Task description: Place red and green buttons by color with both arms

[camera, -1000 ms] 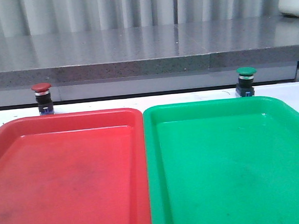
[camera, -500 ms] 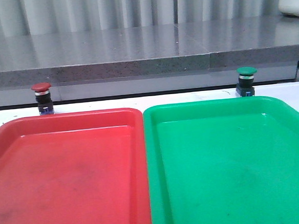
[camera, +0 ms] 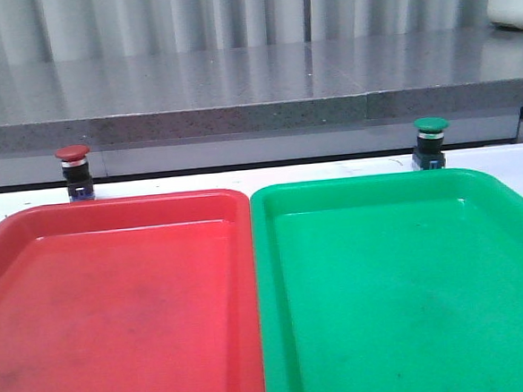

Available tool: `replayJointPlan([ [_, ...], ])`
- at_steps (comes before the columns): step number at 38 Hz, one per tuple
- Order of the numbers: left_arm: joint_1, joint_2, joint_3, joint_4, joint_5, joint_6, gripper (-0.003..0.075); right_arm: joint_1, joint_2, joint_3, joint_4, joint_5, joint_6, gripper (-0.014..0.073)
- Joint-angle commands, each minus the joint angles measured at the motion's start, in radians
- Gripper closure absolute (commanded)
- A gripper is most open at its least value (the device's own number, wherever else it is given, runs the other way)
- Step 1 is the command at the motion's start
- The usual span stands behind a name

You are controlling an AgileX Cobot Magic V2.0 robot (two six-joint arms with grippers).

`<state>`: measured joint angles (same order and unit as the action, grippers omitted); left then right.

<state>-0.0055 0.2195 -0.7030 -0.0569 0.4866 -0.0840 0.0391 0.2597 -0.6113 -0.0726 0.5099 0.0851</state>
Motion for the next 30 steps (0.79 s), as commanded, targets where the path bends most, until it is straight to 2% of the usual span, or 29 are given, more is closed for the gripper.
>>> replayJointPlan([
  [1, 0.001, 0.065, -0.04, -0.006, -0.009, -0.004, 0.074, -0.004, 0.071, -0.04, -0.018, -0.01, -0.006, 0.0664],
  [11, 0.001, 0.141, 0.05, -0.006, 0.017, -0.004, 0.074, -0.004, 0.213, -0.04, -0.019, 0.136, -0.006, 0.0664],
  [30, 0.001, 0.143, 0.123, -0.006, 0.024, -0.004, 0.074, -0.004, 0.239, -0.039, -0.022, 0.175, -0.01, 0.066],
])
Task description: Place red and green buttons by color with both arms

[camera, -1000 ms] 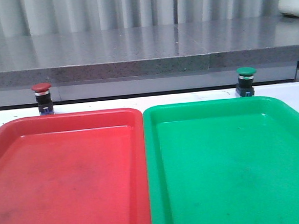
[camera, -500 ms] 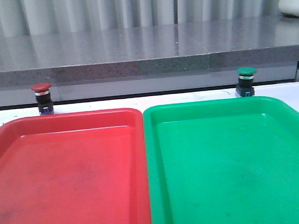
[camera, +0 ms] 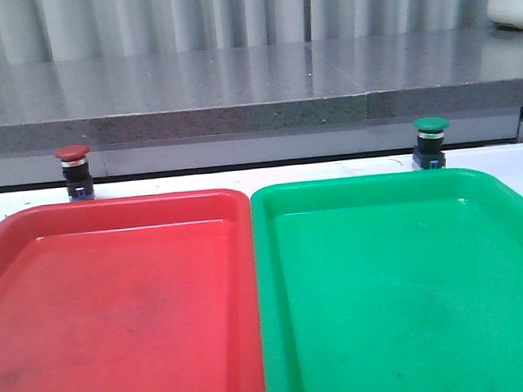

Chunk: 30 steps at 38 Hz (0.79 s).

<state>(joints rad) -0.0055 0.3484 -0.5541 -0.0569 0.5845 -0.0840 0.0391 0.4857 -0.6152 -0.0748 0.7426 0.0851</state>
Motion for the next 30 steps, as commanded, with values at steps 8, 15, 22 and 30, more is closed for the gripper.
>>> replayJointPlan([
  [8, 0.001, 0.027, -0.034, 0.013, -0.017, -0.002, 0.0738, -0.004, 0.013, -0.035, -0.021, -0.057, -0.013, 0.0466],
  [15, 0.001, 0.094, -0.096, 0.014, 0.042, -0.002, 0.0626, -0.004, 0.013, -0.035, -0.022, -0.058, -0.013, 0.0155],
  [22, 0.001, 0.173, -0.145, 0.017, 0.04, 0.006, 0.0371, -0.004, 0.013, -0.035, -0.022, -0.072, -0.013, 0.0107],
  [30, 0.001, 0.312, -0.198, 0.017, 0.037, 0.006, 0.0246, -0.004, 0.013, -0.035, -0.022, -0.071, -0.013, 0.0107],
])
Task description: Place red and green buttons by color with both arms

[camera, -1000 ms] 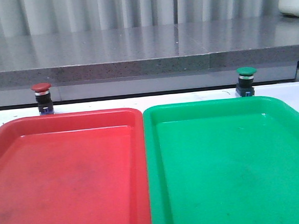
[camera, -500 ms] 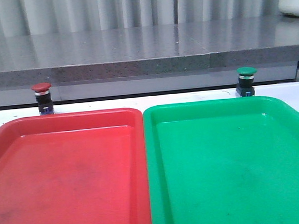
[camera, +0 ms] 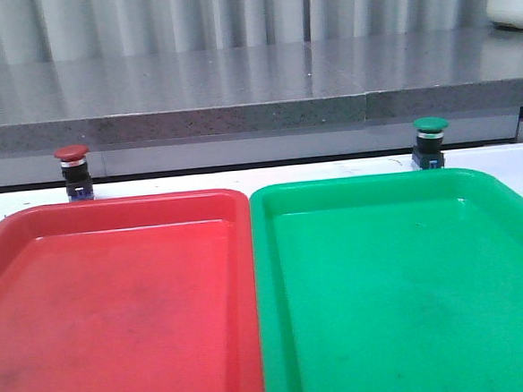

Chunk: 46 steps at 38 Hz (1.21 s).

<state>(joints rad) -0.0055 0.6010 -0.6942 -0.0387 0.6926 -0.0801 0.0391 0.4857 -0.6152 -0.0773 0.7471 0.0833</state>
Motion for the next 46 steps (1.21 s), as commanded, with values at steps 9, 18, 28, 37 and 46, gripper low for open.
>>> replayJointPlan([
  [9, -0.056, 0.254, -0.157, -0.001, -0.094, 0.021, 0.0246, -0.004, 0.013, -0.035, -0.02, -0.076, -0.011, 0.0107],
  [18, -0.14, 0.482, -0.273, -0.001, -0.092, 0.021, 0.0246, -0.004, 0.013, -0.035, -0.02, -0.076, -0.011, 0.0107],
  [28, -0.182, 0.751, -0.447, 0.006, -0.087, 0.021, 0.0192, -0.004, 0.013, -0.035, -0.02, -0.076, -0.011, 0.0107],
  [37, -0.182, 0.977, -0.621, 0.012, -0.053, 0.021, 0.0169, -0.004, 0.013, -0.035, -0.02, -0.076, -0.011, 0.0107],
  [46, -0.182, 1.162, -0.758, 0.013, -0.049, 0.021, 0.0169, -0.004, 0.013, -0.035, -0.02, -0.076, -0.011, 0.0107],
])
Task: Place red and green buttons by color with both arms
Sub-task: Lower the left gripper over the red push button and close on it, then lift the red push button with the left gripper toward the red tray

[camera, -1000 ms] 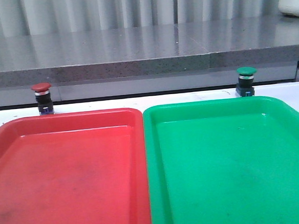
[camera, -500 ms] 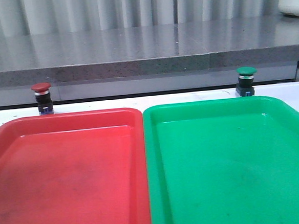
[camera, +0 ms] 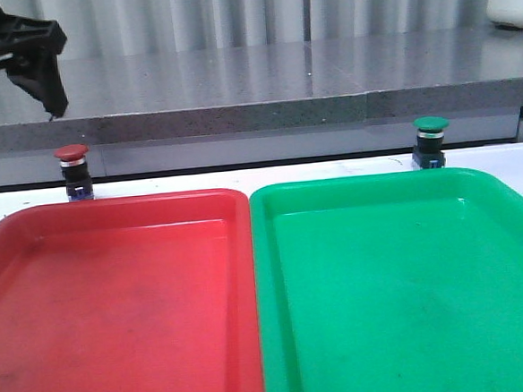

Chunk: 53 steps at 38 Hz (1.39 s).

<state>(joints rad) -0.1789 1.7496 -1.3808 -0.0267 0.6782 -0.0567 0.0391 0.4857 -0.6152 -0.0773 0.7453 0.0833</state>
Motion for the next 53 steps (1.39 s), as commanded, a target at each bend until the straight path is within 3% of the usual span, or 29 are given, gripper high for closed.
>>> replayJointPlan([
  [1, -0.008, 0.036, -0.089, 0.001, -0.032, -0.003, 0.0169, -0.004, 0.013, -0.035, -0.02, -0.074, -0.011, 0.0107],
  [15, -0.008, 0.225, -0.238, 0.003, -0.066, -0.003, 0.0172, -0.004, 0.013, -0.035, -0.02, -0.074, -0.011, 0.0107],
  [37, -0.008, 0.316, -0.254, 0.007, -0.175, -0.003, 0.0176, -0.004, 0.013, -0.035, -0.02, -0.074, -0.011, 0.0107],
  [40, -0.008, 0.316, -0.254, 0.007, -0.185, -0.003, 0.0205, -0.004, 0.013, -0.035, -0.02, -0.074, -0.011, 0.0107],
  [48, -0.008, 0.316, -0.254, 0.007, -0.197, -0.003, 0.0388, -0.004, 0.013, -0.035, -0.02, -0.074, -0.011, 0.0107],
  [53, -0.008, 0.316, -0.254, 0.009, -0.191, -0.003, 0.0419, -0.004, 0.013, -0.035, -0.02, -0.074, -0.011, 0.0107],
])
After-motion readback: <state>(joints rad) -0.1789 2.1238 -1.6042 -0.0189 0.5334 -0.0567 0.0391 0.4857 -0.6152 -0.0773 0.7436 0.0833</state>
